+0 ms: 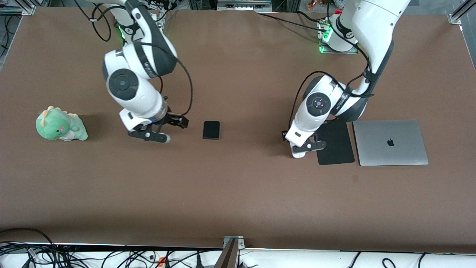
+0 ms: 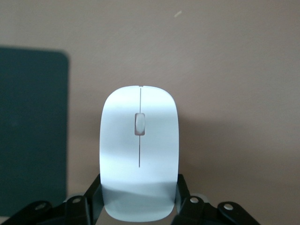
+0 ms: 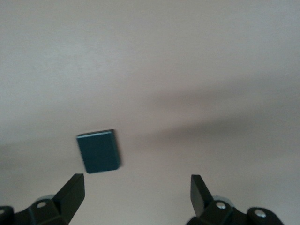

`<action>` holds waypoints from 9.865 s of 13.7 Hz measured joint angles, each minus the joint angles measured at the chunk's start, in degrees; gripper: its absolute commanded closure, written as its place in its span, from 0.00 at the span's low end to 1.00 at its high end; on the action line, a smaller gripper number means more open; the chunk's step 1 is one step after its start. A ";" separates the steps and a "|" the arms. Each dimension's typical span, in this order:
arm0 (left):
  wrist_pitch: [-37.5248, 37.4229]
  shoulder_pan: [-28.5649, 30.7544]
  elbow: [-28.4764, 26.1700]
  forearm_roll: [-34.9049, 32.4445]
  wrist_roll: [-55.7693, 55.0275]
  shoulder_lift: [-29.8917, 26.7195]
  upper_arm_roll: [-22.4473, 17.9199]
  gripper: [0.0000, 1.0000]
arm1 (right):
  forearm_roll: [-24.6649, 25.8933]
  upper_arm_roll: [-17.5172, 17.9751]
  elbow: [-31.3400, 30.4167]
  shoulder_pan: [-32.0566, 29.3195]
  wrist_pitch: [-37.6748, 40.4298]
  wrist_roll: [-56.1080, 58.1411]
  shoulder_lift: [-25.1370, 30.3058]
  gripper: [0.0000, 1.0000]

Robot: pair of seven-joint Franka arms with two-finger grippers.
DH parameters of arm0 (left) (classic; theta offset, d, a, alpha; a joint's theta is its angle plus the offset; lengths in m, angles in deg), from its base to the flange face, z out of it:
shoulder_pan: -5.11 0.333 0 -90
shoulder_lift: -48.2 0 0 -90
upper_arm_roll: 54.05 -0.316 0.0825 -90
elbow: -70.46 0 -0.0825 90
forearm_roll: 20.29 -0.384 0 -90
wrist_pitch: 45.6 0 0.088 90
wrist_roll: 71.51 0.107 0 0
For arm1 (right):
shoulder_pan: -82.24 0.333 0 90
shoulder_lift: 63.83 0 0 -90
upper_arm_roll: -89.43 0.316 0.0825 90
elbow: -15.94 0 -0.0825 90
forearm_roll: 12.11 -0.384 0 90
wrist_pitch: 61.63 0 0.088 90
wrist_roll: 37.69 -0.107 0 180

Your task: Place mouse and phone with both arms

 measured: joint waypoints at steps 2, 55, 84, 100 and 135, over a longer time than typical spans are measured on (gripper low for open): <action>2.18 2.59 -6.46 0.00 0.00 -2.94 -0.02 0.61 | -0.06 0.02 0.00 2.67 -3.55 -3.49 -1.64 0.00; -50.64 8.19 24.58 5.90 31.43 -26.41 -12.53 0.00 | 7.93 -2.31 -13.15 -13.55 -19.44 27.13 -4.22 0.59; -50.61 8.76 28.05 7.30 34.66 -20.84 -13.69 0.00 | 3.53 0.39 -27.99 -29.73 -20.66 37.23 8.50 0.00; -50.24 9.91 28.09 9.66 34.70 -20.84 -13.79 0.00 | 0.68 -0.10 1.03 -29.87 22.31 37.22 24.17 0.00; -50.21 9.91 28.10 9.67 34.70 -20.84 -13.77 0.00 | 2.24 -0.02 1.65 -29.79 20.10 37.89 24.38 0.00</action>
